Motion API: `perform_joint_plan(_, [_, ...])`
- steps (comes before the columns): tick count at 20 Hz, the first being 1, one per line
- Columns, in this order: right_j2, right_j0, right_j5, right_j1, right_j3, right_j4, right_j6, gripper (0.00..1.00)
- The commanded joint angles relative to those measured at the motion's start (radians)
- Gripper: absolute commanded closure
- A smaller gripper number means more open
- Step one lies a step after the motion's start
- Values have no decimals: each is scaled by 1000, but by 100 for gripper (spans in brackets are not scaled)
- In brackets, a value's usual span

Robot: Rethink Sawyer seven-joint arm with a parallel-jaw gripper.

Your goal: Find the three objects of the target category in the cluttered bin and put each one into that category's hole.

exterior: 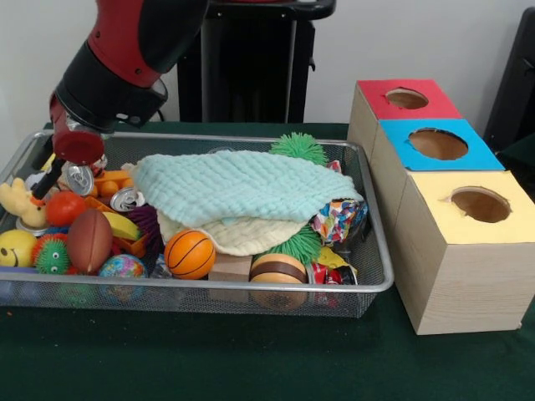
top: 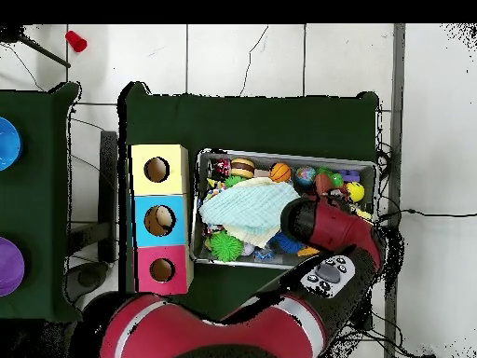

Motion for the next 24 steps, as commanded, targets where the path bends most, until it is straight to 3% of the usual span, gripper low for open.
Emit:
perform_joint_plan(1, [112, -24, -7, 88, 86, 40, 155, 0])
perform_joint_plan(8, [124, -46, -51, 122, 76, 47, 154, 0])
perform_joint_plan(14, [86, -47, -115, 153, 36, 47, 156, 0])
perform_joint_plan(24, [87, -51, -120, 122, 49, 46, 136, 0])
